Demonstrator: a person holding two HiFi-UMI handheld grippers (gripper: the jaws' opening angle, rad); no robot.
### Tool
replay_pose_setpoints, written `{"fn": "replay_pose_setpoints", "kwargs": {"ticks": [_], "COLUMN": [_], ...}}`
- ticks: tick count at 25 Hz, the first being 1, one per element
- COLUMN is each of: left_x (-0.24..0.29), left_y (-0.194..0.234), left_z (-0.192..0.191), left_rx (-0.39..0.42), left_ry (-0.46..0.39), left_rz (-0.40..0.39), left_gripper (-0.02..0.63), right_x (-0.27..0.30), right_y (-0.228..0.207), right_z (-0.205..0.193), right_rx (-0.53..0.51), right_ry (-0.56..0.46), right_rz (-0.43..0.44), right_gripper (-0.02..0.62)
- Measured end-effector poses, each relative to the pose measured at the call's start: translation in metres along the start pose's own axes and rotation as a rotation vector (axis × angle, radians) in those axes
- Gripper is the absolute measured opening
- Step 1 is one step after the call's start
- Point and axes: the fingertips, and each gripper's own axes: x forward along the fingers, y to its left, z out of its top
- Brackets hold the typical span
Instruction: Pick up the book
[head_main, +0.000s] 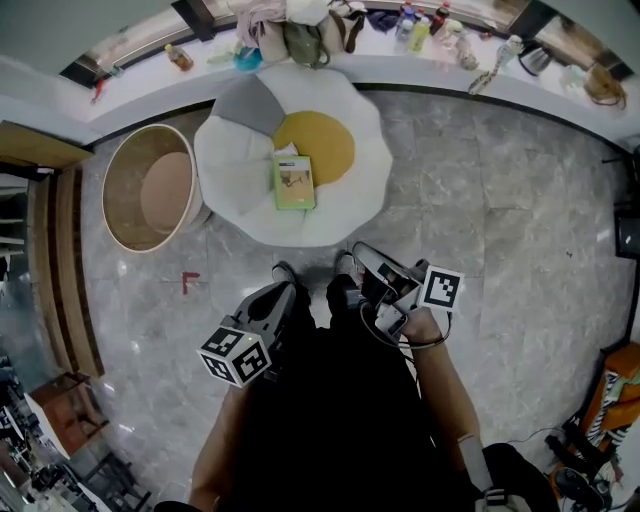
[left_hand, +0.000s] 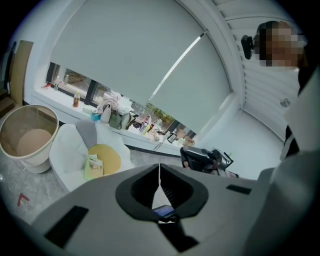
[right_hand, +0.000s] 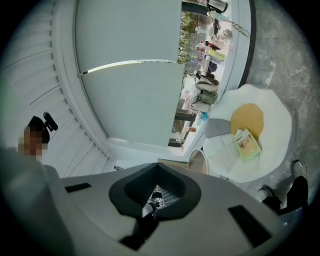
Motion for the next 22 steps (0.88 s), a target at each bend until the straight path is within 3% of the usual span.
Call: {"fn": "replay_pose_setpoints", "kwargs": {"ticks": [8, 22], "left_x": [-0.001, 0.029], "left_y": [0.015, 0.041], "left_z": [-0.006, 0.009], "left_rx": [-0.044, -0.06], "left_ry": [0.02, 0.085], "left_rz": [0.018, -0.077], "left_gripper": [0.018, 0.018], "right_x": [-0.002, 0.02], "right_y": [-0.015, -0.018], "right_z": [-0.015, 0.003], "right_rx": [0.045, 0.028], "right_ry": [-0.006, -0.055], "right_rz": [-0.021, -0.108], "right_gripper": [0.017, 0.017]}}
